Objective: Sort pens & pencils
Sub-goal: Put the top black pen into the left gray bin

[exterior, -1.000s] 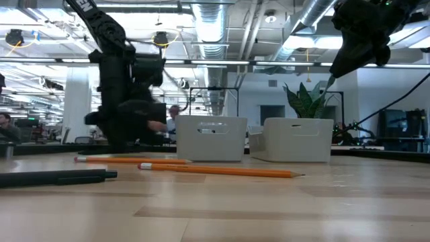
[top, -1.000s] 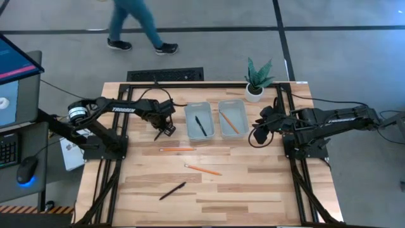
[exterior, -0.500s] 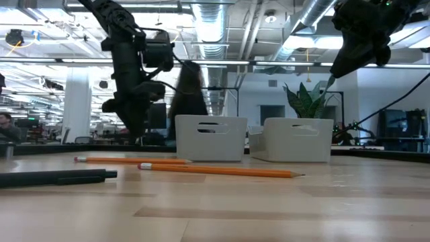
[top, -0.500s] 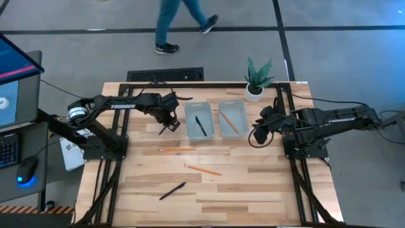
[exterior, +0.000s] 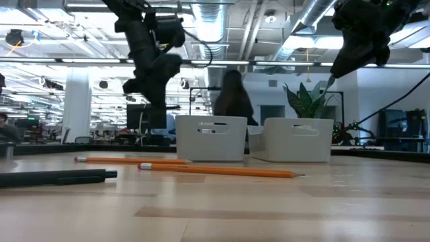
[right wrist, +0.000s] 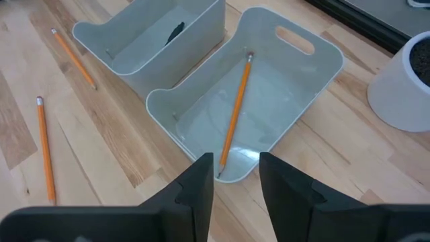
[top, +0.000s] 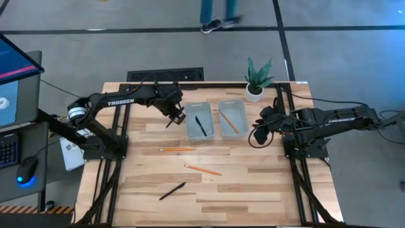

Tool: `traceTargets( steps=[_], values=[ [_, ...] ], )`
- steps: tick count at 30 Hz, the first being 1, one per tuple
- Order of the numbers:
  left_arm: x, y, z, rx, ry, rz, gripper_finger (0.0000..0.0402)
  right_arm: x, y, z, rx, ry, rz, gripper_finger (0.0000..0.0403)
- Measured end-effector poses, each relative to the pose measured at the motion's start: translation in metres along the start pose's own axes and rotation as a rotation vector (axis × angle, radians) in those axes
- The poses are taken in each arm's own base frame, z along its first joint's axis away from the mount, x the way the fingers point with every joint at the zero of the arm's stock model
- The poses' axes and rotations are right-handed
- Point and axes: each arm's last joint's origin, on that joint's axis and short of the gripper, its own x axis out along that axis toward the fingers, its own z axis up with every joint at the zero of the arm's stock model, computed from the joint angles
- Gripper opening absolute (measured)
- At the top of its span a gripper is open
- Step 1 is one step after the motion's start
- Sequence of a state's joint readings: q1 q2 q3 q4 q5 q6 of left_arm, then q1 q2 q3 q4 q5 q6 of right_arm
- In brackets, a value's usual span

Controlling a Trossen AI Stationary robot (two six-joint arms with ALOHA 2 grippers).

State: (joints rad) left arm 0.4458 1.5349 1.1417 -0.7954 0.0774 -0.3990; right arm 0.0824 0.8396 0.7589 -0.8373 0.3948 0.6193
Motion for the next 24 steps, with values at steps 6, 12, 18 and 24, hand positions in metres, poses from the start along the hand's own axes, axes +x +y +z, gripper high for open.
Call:
traceTargets(
  steps=[6, 12, 18, 24],
  values=[
    [-0.010, -0.019, 0.013, 0.043, -0.094, -0.152, 0.0045, 0.000, 0.000, 0.000, -0.002, 0.000, 0.000, 0.0141],
    [-0.007, -0.039, 0.027, 0.078, -0.202, -0.347, 0.0045, 0.000, 0.000, 0.000, -0.002, 0.000, 0.000, 0.0144],
    [0.016, -0.047, 0.030, 0.047, -0.185, -0.338, 0.0045, 0.000, 0.000, 0.000, -0.002, 0.000, 0.000, 0.0144],
    [0.040, -0.047, 0.035, 0.003, -0.177, -0.301, 0.0045, 0.000, 0.000, 0.000, -0.002, 0.000, 0.001, 0.0141]
  ],
)
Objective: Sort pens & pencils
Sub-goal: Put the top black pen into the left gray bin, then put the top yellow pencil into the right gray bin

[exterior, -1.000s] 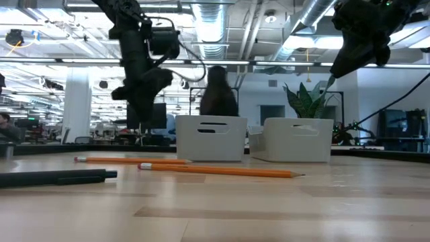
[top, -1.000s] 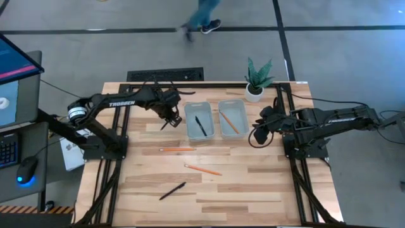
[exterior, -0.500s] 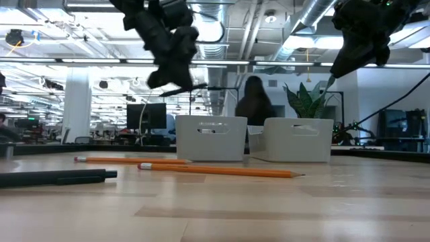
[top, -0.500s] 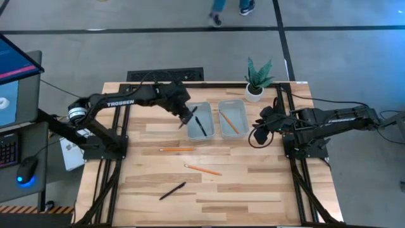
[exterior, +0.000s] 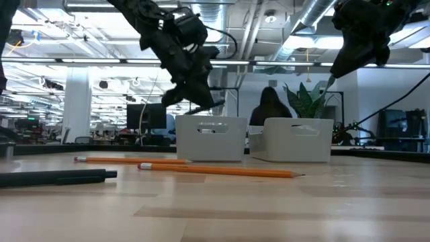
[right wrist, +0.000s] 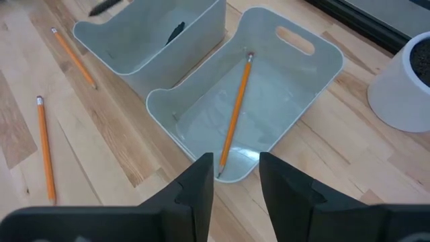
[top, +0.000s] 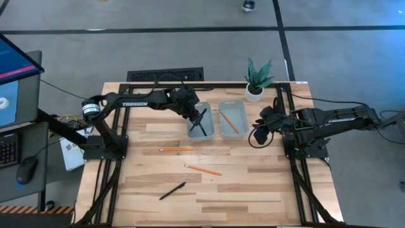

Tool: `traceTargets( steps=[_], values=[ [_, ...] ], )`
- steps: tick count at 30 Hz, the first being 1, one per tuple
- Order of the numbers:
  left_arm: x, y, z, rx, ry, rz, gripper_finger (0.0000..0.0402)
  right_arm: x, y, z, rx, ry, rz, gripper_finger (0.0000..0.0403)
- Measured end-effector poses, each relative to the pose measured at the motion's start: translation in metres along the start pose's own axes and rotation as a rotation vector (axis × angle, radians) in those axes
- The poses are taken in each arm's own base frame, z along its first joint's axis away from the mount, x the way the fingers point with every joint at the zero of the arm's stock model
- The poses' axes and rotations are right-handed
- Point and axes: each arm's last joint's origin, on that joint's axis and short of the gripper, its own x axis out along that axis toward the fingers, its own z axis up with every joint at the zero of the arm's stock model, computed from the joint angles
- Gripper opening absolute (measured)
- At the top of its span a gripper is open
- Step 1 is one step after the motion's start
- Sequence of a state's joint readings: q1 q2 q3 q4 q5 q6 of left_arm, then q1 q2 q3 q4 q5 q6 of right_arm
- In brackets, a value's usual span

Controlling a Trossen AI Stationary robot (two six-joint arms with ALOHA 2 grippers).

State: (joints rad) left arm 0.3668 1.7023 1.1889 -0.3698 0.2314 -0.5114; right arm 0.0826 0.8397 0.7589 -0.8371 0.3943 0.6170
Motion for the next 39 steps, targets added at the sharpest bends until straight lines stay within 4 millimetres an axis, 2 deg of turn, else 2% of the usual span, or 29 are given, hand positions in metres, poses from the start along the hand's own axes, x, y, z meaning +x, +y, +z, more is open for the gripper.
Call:
traceTargets(
  steps=[5, 10, 30, 39],
  values=[
    [0.021, 0.007, -0.003, -0.025, 0.033, 0.019, 0.0045, 0.000, 0.000, 0.000, 0.000, 0.000, 0.000, 0.0144],
    [0.033, 0.013, -0.007, -0.047, 0.068, 0.039, 0.0045, 0.000, 0.000, 0.000, 0.000, 0.002, 0.003, 0.0142],
    [0.035, 0.013, -0.007, 0.010, 0.070, 0.036, 0.0046, 0.000, 0.000, 0.000, 0.000, 0.002, 0.004, 0.0143],
    [0.035, 0.013, -0.008, 0.009, 0.082, 0.023, 0.0064, 0.000, 0.000, 0.000, 0.002, 0.002, 0.004, 0.0141]
  ],
)
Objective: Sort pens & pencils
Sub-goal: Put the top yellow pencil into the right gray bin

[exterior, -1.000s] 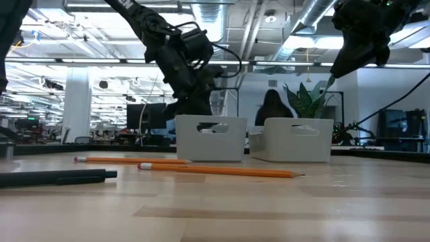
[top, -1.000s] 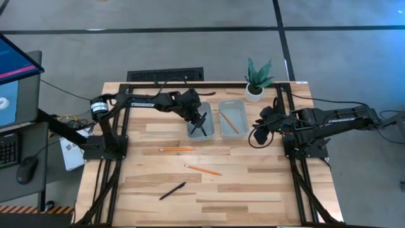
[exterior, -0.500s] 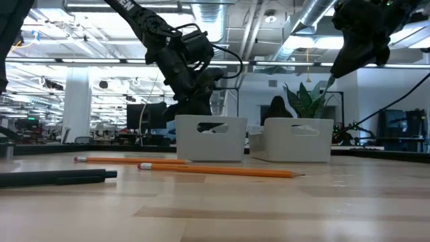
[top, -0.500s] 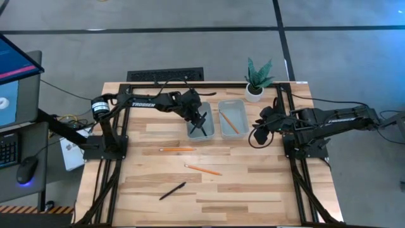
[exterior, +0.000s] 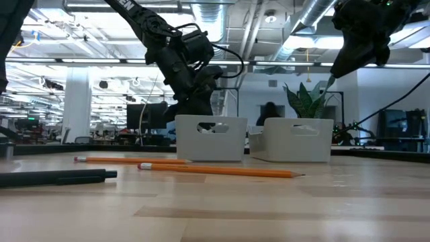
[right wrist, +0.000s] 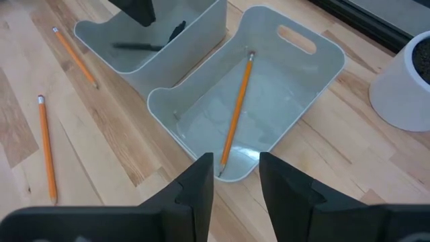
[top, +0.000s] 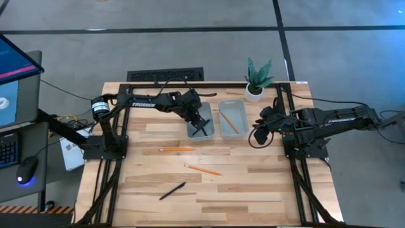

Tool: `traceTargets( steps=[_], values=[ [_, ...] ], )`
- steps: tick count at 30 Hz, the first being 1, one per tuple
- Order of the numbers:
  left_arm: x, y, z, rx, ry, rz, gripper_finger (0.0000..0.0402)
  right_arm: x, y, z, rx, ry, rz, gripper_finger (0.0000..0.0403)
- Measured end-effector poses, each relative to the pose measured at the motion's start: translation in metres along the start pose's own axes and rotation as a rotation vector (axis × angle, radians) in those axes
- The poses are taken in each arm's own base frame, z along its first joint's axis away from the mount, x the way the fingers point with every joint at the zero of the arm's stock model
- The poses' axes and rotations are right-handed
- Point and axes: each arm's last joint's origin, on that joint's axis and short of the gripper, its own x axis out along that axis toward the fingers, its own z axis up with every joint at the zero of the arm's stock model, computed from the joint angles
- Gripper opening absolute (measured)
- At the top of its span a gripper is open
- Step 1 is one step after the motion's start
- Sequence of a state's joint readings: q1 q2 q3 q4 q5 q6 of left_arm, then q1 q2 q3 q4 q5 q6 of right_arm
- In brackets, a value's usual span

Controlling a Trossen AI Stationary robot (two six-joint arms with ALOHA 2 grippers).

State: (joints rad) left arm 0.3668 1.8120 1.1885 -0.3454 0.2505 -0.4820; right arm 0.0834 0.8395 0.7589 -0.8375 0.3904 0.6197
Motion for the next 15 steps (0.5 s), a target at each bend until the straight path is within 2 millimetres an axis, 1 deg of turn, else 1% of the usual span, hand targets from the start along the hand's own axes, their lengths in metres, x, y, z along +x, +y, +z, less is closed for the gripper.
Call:
traceTargets(
  steps=[5, 15],
  values=[
    [-0.0001, 0.0006, 0.0003, 0.000, -0.011, 0.021, 0.0073, 0.0000, 0.0000, 0.0000, 0.000, 0.000, 0.000, 0.0144],
    [-0.0003, 0.0009, 0.0002, -0.001, -0.011, 0.026, 0.0073, 0.0000, 0.0000, 0.0000, 0.001, 0.000, 0.000, 0.0142]
  ],
)
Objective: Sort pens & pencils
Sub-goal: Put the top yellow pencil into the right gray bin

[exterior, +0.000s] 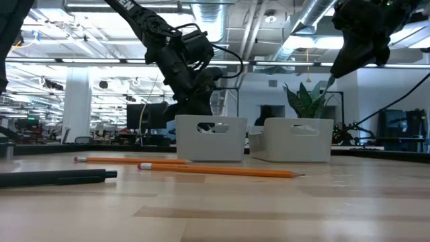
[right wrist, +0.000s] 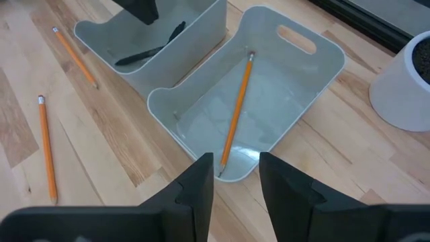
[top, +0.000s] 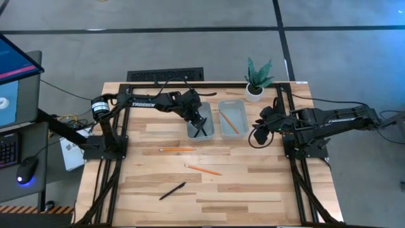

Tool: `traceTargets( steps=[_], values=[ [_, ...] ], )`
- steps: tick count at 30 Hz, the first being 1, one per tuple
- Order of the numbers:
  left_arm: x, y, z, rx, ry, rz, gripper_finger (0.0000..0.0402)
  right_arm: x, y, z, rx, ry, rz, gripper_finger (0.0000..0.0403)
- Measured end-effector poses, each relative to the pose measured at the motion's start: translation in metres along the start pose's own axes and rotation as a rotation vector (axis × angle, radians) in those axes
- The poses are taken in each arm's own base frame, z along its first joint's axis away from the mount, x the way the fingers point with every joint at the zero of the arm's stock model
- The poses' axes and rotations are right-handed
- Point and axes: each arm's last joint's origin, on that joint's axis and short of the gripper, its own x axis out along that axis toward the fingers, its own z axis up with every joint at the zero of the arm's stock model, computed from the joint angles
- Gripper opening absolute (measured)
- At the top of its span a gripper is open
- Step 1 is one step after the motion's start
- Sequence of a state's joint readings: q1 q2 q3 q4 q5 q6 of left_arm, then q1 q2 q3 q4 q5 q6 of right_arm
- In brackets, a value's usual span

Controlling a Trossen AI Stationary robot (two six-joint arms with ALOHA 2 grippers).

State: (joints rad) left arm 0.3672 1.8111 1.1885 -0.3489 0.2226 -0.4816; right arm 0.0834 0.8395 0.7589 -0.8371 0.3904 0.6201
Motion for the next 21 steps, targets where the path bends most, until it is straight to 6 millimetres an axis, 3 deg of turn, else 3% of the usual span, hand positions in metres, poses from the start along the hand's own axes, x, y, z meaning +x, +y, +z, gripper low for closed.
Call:
traceTargets(
  steps=[10, 17, 21],
  values=[
    [-0.019, -0.017, 0.024, 0.065, -0.043, -0.020, 0.0073, 0.000, 0.000, 0.000, 0.000, 0.000, 0.000, 0.0141],
    [-0.050, -0.039, 0.049, 0.161, -0.059, -0.015, 0.0073, 0.000, 0.000, 0.000, 0.000, 0.000, 0.000, 0.0144],
    [-0.072, -0.050, 0.058, 0.215, -0.064, 0.093, 0.0073, 0.000, 0.000, 0.000, 0.000, 0.000, 0.000, 0.0142]
  ],
)
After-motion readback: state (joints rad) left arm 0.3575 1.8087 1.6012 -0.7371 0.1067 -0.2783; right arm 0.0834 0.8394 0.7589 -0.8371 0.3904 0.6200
